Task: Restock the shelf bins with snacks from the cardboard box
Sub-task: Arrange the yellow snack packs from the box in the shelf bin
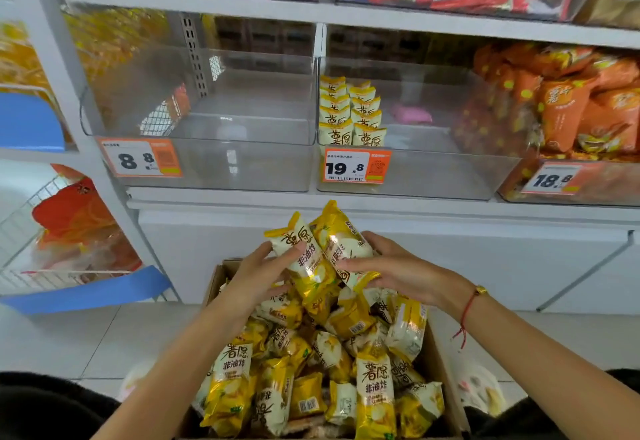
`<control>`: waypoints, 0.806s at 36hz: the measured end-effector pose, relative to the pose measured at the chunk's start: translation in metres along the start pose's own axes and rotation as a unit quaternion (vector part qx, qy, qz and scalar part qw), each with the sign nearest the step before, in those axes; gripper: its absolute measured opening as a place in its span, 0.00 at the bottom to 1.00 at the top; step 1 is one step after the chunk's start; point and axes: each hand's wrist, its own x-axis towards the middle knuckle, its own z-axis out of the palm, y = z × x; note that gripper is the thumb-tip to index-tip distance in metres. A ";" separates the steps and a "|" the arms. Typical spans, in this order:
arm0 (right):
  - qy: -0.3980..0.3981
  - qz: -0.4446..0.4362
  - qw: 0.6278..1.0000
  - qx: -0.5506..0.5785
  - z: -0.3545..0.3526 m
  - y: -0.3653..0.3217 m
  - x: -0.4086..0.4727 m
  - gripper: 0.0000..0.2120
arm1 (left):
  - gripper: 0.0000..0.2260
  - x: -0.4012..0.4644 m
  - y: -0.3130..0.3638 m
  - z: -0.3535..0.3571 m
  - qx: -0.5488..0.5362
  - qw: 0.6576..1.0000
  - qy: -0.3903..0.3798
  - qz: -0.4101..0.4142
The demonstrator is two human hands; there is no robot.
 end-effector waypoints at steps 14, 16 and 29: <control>0.307 -0.234 0.918 -0.089 -0.082 -0.082 -0.029 0.19 | 0.19 0.024 0.109 0.036 0.079 0.966 -0.028 0.243; 0.361 -0.251 0.895 -0.083 -0.102 -0.089 -0.028 0.18 | 0.18 0.034 0.134 0.049 0.105 0.952 -0.058 0.281; 0.445 -0.195 0.791 -0.371 -0.196 -0.115 0.029 0.28 | 0.22 0.187 0.213 0.119 0.341 0.863 -0.029 0.371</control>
